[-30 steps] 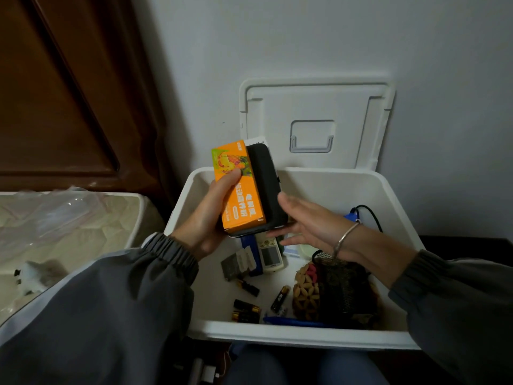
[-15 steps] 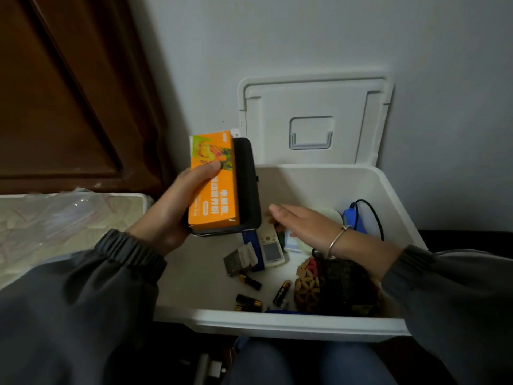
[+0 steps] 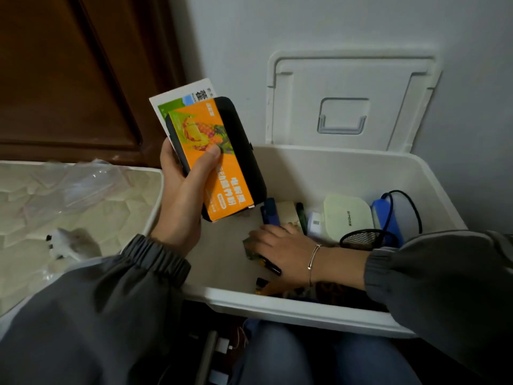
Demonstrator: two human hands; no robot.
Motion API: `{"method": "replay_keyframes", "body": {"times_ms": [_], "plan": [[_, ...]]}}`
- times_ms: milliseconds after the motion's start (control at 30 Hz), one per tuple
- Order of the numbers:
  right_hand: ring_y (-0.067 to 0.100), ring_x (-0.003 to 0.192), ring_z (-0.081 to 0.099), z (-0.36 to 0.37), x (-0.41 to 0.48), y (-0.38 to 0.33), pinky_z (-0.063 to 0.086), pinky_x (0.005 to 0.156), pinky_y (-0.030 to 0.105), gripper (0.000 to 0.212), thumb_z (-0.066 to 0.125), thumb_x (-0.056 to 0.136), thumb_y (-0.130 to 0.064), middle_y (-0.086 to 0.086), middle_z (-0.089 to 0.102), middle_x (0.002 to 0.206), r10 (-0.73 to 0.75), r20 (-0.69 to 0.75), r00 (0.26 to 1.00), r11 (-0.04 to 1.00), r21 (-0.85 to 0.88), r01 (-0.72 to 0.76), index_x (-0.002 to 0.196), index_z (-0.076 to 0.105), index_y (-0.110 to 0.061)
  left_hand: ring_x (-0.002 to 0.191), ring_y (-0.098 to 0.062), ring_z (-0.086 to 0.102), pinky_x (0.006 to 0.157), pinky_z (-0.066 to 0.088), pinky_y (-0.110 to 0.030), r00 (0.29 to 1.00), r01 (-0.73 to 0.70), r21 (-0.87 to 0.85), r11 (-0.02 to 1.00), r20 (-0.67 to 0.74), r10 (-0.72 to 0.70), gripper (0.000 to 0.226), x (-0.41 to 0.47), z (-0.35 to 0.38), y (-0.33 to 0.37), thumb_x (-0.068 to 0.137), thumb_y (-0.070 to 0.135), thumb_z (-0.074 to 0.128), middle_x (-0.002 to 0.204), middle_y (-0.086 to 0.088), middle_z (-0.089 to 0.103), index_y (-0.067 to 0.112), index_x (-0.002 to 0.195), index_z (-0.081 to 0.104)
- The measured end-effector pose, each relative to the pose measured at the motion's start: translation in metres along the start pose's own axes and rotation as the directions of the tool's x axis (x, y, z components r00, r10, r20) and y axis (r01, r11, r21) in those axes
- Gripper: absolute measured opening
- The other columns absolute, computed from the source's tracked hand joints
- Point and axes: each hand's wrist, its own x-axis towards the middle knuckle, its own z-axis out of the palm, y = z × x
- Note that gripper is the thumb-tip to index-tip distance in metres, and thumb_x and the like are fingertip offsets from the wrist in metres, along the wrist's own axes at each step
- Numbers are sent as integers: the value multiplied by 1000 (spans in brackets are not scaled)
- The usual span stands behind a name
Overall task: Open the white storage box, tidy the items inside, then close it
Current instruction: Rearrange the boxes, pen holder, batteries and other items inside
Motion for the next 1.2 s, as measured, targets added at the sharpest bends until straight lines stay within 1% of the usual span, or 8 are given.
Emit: {"method": "replay_keyframes", "body": {"times_ms": [200, 333, 467, 567, 667, 767, 1033, 1200], "plan": [[32, 142, 15, 21, 9, -1, 11, 109, 56, 115, 55, 59, -81, 9, 13, 157, 11, 84, 996, 999, -53, -6, 148, 15, -20, 109, -18, 65, 83, 56, -34, 1000, -17, 25, 1000, 24, 16, 74, 0, 0, -4, 80, 32, 71, 125, 2, 62, 23, 142, 31], [30, 132, 31, 22, 14, -7, 9, 103, 61, 105, 58, 60, -76, 9, 27, 150, 3, 84, 996, 999, -50, 1, 142, 26, -18, 105, -16, 66, 79, 55, -28, 1000, -22, 23, 999, 19, 22, 71, 1, -1, -6, 82, 28, 68, 120, 3, 64, 20, 142, 31], [28, 120, 42, 20, 13, -4, 7, 106, 57, 93, 59, 63, -68, 7, 42, 138, 17, 79, 997, 998, -64, -12, 139, 33, -20, 101, -13, 67, 78, 55, -26, 1000, -19, 10, 1000, 10, 19, 68, 1, -2, -6, 82, 28, 67, 114, 8, 65, 21, 140, 32], [29, 107, 49, 19, 13, -3, 19, 104, 49, 85, 54, 68, -68, 9, 52, 124, -10, 67, 998, 988, -153, 20, 133, 41, -15, 100, -12, 68, 77, 55, -26, 1000, -19, 10, 1000, 5, 19, 66, 1, -2, -7, 83, 28, 66, 110, 11, 67, 22, 140, 33], [29, 87, 55, 17, 14, -6, 39, 83, 38, 75, 55, 68, -64, 9, 60, 105, -70, 34, 997, 979, -189, 75, 123, 53, -13, 101, -12, 68, 77, 55, -26, 1000, -16, 2, 1000, 5, 16, 68, 1, -2, -6, 83, 28, 67, 114, 9, 65, 22, 141, 31], [25, 77, 57, 14, 14, -9, 41, 72, 33, 61, 54, 69, -60, 5, 63, 96, -128, 38, 991, 964, -229, 133, 114, 60, -19, 101, -12, 68, 77, 55, -26, 1000, -23, 5, 1000, 5, 23, 67, 1, -2, -7, 83, 28, 66, 112, 11, 66, 22, 140, 32], [24, 81, 59, 9, -2, 0, 44, 76, 34, 39, 57, 74, -50, 3, 64, 96, -233, 151, 961, 923, -277, 267, 103, 62, -25, 106, -15, 66, 80, 55, -27, 998, -41, 41, 998, 38, 39, 77, 0, 0, -7, 78, 33, 70, 123, 4, 63, 22, 142, 29], [29, 109, 52, 11, -16, 11, 33, 101, 44, 37, 44, 88, -48, 5, 57, 113, -267, 246, 932, 920, -222, 322, 112, 55, -22, 107, -16, 66, 81, 57, -31, 999, -28, 92, 995, 45, 24, 77, -1, 2, -5, 81, 31, 71, 125, 3, 62, 24, 144, 27]]}}
